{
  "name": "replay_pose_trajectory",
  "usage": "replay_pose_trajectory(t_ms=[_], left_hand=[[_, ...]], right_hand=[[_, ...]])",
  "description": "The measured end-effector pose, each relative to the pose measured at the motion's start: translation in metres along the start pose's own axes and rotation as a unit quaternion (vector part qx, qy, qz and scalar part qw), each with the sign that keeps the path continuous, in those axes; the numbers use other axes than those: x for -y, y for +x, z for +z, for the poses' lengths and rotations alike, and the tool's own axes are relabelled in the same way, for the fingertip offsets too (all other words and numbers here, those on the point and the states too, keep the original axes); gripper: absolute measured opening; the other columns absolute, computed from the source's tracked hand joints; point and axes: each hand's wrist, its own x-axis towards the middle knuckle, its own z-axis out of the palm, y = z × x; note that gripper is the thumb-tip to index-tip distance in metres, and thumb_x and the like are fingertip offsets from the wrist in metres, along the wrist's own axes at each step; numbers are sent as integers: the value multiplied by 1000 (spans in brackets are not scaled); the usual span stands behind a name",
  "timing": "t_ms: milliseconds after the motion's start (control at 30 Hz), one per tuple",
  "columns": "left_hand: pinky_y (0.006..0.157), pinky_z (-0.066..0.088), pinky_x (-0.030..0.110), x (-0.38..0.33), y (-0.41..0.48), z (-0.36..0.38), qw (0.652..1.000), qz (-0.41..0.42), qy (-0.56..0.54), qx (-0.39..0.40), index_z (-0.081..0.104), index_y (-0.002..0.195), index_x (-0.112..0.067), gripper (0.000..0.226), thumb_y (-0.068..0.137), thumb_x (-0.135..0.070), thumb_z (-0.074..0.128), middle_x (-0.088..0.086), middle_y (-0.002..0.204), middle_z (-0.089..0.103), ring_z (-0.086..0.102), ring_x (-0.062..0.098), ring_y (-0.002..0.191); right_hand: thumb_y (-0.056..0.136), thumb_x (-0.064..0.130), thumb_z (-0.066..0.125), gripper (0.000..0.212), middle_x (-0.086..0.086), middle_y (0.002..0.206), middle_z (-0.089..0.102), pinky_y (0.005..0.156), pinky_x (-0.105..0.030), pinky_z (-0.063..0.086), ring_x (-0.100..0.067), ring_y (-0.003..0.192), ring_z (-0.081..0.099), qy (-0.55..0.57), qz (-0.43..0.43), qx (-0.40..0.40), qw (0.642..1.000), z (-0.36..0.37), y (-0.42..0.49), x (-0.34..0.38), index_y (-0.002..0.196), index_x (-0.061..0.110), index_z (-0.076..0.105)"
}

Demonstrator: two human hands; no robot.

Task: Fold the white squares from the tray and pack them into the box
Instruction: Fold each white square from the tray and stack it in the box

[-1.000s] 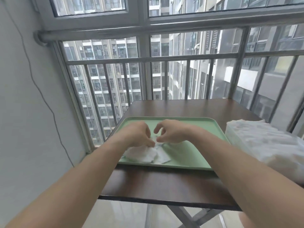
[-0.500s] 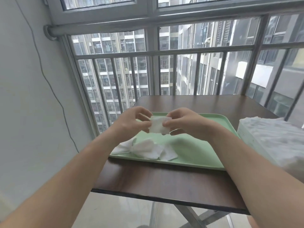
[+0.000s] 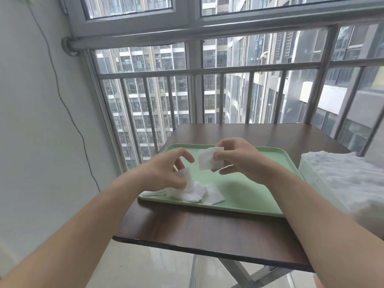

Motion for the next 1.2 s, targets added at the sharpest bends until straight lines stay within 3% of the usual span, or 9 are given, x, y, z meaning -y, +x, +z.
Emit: replay_pose_trajectory(t_ms=[133,267,367,567,767,933,1033,1133,1200], left_hand=[[79,60,41,-1,-2,-8,995,33,-79,-55,66,110,-30,43,78,-5,81,1,96,67,71,25,82],[88,60,45,-13,2,-2,973,65,-197,-103,65,116,-27,54,74,1,84,6,89,74,73,29,88],[90,58,46,-23,10,10,961,81,-226,-135,64,115,-27,54,74,1,85,7,85,76,72,32,91],[81,57,35,-31,22,18,963,91,-203,-154,63,115,-32,55,71,-12,89,-2,81,76,71,18,76],[69,52,26,-29,26,16,964,95,-180,-172,63,114,-32,54,70,-15,90,-3,84,73,66,11,69],[73,58,32,-30,28,17,967,98,-145,-184,62,115,-32,56,69,-17,91,-4,85,71,70,18,75],[72,59,33,-31,27,17,967,93,-109,-210,61,114,-33,56,68,-26,92,-8,84,67,67,11,71],[71,55,27,-29,24,17,972,67,-69,-214,56,115,-29,54,72,-41,87,-8,87,66,65,8,74],[77,55,31,-23,21,13,984,29,-70,-161,56,115,-25,42,83,-40,78,-6,93,68,67,10,82]], right_hand=[[91,6,64,10,-8,88,69,64,-28,55,-16,71,66,-32,-2,-22,999,-1,2,-4,100,1,64],[89,5,69,14,-10,84,71,67,-27,55,-16,69,63,-2,-10,-6,1000,0,2,-4,100,-3,67],[89,1,69,13,-13,81,68,68,-25,55,-15,65,60,22,-12,13,1000,1,2,-3,101,-2,72],[91,-2,64,16,-16,86,68,68,-24,56,-24,78,59,19,-9,32,999,-2,1,-4,104,-2,73],[93,10,67,20,-15,90,69,78,-33,57,-22,81,65,67,-2,53,996,-4,1,-3,108,-2,73],[99,20,59,30,-18,98,69,83,-39,56,-27,88,65,110,15,49,993,-3,3,-1,110,-6,69],[92,33,68,38,-18,100,72,80,-33,57,-24,88,68,107,10,75,991,-5,-1,2,108,-2,71],[86,18,76,32,-21,106,73,78,-29,57,-23,93,69,60,-8,72,996,-5,-2,0,109,-4,68],[89,12,73,28,-23,106,72,78,-31,59,-23,92,69,55,-11,49,997,-7,0,-2,109,-6,66]])
